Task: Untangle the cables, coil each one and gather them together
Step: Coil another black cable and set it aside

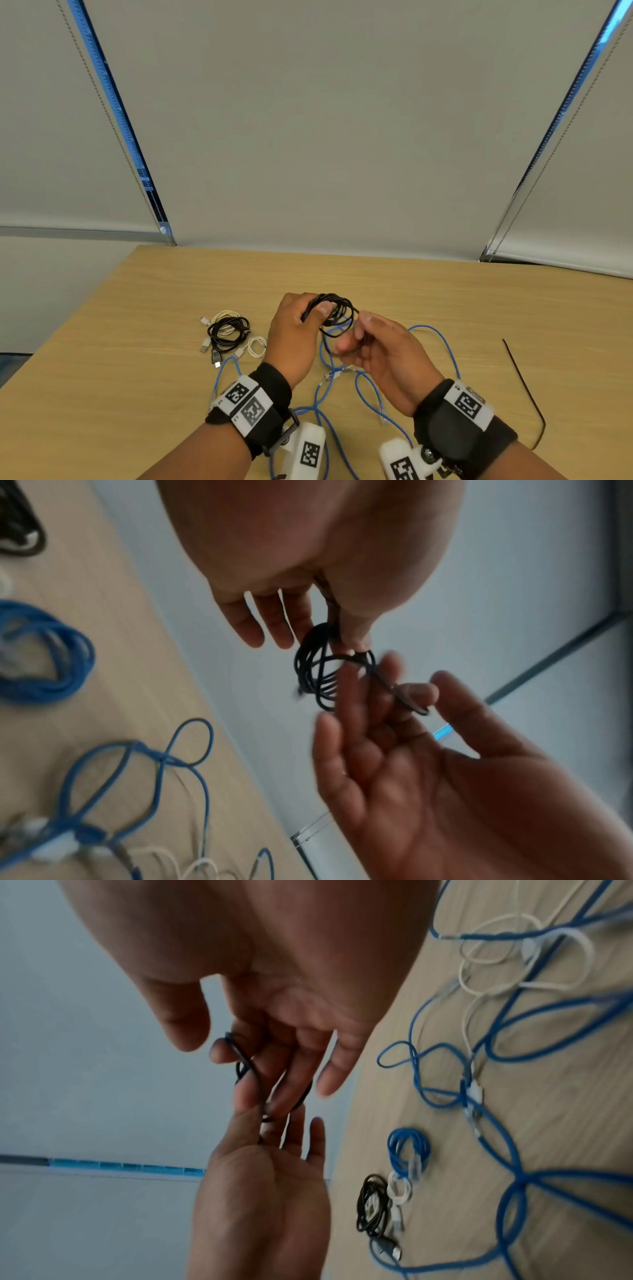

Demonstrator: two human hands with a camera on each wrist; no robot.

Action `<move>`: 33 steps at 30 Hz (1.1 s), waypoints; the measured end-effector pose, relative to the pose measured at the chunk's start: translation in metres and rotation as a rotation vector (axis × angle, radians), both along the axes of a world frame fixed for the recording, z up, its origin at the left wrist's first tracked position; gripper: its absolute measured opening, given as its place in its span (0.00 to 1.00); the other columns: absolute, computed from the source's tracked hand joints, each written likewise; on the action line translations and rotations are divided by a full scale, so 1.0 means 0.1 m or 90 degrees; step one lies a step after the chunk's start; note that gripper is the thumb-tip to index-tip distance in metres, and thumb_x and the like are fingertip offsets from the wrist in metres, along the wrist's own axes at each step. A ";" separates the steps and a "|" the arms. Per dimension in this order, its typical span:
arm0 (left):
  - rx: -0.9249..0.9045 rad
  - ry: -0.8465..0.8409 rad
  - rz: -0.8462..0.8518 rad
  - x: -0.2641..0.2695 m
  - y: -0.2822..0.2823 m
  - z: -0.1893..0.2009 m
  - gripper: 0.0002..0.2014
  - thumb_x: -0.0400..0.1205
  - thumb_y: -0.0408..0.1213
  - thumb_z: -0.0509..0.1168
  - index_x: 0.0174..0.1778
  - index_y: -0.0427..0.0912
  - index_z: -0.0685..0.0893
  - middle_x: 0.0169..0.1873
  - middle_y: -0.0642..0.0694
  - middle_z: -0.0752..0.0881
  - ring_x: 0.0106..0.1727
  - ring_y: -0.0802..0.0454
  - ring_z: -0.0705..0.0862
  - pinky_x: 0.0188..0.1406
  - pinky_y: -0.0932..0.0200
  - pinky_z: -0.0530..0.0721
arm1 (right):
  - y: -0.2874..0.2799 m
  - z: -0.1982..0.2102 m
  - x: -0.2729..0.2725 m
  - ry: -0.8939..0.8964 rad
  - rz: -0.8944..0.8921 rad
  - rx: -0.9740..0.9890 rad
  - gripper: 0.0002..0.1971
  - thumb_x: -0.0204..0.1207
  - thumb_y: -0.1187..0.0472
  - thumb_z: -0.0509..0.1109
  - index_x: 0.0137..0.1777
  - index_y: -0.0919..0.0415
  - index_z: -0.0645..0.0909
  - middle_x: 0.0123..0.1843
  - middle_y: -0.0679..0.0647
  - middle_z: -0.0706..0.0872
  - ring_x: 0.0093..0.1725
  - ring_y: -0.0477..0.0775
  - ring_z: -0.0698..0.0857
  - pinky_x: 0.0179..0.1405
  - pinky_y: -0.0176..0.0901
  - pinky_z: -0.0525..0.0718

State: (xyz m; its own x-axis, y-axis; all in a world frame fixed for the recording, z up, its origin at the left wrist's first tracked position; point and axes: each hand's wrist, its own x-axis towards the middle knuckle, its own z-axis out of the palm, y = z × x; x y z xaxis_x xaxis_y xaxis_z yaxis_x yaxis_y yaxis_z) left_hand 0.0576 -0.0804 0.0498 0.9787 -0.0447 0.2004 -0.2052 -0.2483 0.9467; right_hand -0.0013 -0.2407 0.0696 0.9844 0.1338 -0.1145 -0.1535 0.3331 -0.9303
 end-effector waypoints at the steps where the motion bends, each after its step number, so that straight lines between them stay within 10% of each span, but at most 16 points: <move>1: 0.004 -0.001 0.021 0.05 0.03 0.01 0.08 0.85 0.43 0.68 0.45 0.64 0.86 0.49 0.50 0.84 0.50 0.64 0.83 0.51 0.68 0.78 | -0.03 0.02 -0.01 0.009 0.022 -0.005 0.13 0.76 0.49 0.71 0.38 0.58 0.81 0.36 0.65 0.86 0.30 0.59 0.86 0.39 0.51 0.84; 4: -0.050 0.033 0.084 0.19 0.19 0.06 0.06 0.87 0.44 0.67 0.46 0.58 0.88 0.46 0.47 0.88 0.50 0.51 0.86 0.55 0.46 0.84 | -0.15 0.02 -0.04 0.026 0.095 -0.109 0.07 0.76 0.57 0.73 0.43 0.60 0.82 0.27 0.60 0.81 0.17 0.49 0.70 0.25 0.43 0.80; 7: -0.072 0.046 0.091 0.25 0.28 0.12 0.08 0.87 0.45 0.66 0.43 0.55 0.88 0.40 0.46 0.89 0.42 0.51 0.84 0.52 0.36 0.86 | -0.22 0.02 -0.07 0.018 0.127 -0.192 0.04 0.82 0.66 0.70 0.48 0.66 0.84 0.35 0.58 0.84 0.24 0.49 0.77 0.32 0.44 0.80; 12: -0.038 -0.012 0.039 0.12 0.09 0.15 0.06 0.86 0.44 0.68 0.45 0.54 0.88 0.39 0.51 0.88 0.41 0.52 0.83 0.45 0.44 0.84 | -0.08 0.08 -0.04 0.008 0.083 -0.153 0.18 0.78 0.54 0.76 0.65 0.60 0.84 0.50 0.54 0.87 0.39 0.50 0.84 0.40 0.45 0.84; 17: 0.002 -0.049 -0.003 0.01 -0.04 0.20 0.06 0.85 0.43 0.69 0.42 0.55 0.87 0.39 0.48 0.86 0.40 0.54 0.83 0.42 0.57 0.80 | -0.01 0.10 -0.05 -0.015 0.149 -0.159 0.09 0.78 0.57 0.73 0.50 0.63 0.87 0.45 0.53 0.88 0.35 0.47 0.83 0.37 0.40 0.82; 21: 0.023 -0.069 -0.012 -0.01 0.00 0.26 0.06 0.86 0.42 0.69 0.43 0.57 0.87 0.41 0.49 0.86 0.41 0.60 0.83 0.40 0.69 0.78 | -0.08 0.06 0.00 -0.011 -0.009 -0.232 0.09 0.81 0.58 0.74 0.40 0.57 0.83 0.40 0.53 0.86 0.33 0.48 0.83 0.36 0.46 0.82; 25: -0.018 -0.056 -0.007 -0.01 -0.01 0.28 0.05 0.86 0.43 0.69 0.46 0.54 0.89 0.41 0.48 0.88 0.43 0.51 0.86 0.45 0.54 0.84 | -0.14 0.00 0.01 0.025 0.008 -0.260 0.14 0.74 0.52 0.80 0.56 0.55 0.84 0.44 0.46 0.87 0.37 0.49 0.86 0.38 0.44 0.85; 28: -0.066 -0.025 -0.013 -0.03 -0.05 0.32 0.06 0.86 0.42 0.68 0.46 0.49 0.89 0.38 0.48 0.89 0.39 0.46 0.86 0.44 0.44 0.88 | -0.03 -0.05 -0.02 -0.011 0.157 -0.319 0.09 0.76 0.54 0.75 0.48 0.59 0.85 0.42 0.46 0.89 0.39 0.47 0.87 0.38 0.40 0.83; 33: -0.232 0.141 -0.019 0.01 -0.01 0.32 0.11 0.88 0.40 0.65 0.46 0.40 0.88 0.32 0.56 0.85 0.32 0.59 0.85 0.39 0.55 0.90 | -0.11 -0.08 0.05 -0.045 -0.032 -0.364 0.10 0.83 0.62 0.71 0.45 0.69 0.87 0.44 0.56 0.92 0.45 0.57 0.92 0.47 0.48 0.88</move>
